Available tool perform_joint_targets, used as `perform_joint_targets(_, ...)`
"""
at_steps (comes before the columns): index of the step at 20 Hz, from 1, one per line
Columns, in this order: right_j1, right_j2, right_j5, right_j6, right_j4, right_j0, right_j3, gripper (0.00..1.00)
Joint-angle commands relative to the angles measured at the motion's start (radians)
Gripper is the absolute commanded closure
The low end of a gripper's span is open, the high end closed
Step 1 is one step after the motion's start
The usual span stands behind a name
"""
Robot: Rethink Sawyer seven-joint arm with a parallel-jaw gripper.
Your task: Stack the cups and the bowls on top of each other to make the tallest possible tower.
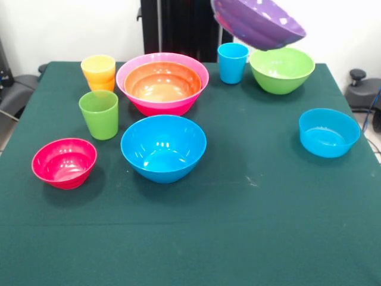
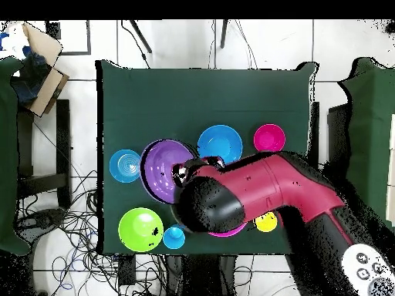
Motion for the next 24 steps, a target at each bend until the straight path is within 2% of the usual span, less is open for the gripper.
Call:
perform_joint_targets(1,0.131,0.027,0.139,-0.417,-0.111,-0.015,-0.091,1.0)
perform_joint_targets(9,0.207,-0.012,0.159,-0.504,-0.182,-0.011,-0.175,1.0)
perform_joint_targets(16,0.216,-0.027,0.137,-0.499,-0.212,-0.025,-0.177,1.0)
perform_joint_targets(20,0.2,-0.005,0.061,-0.467,-0.227,-0.098,-0.074,1.0)
perform_joint_targets(24,0.19,0.045,0.007,-0.482,-0.23,-0.214,0.028,1.0)
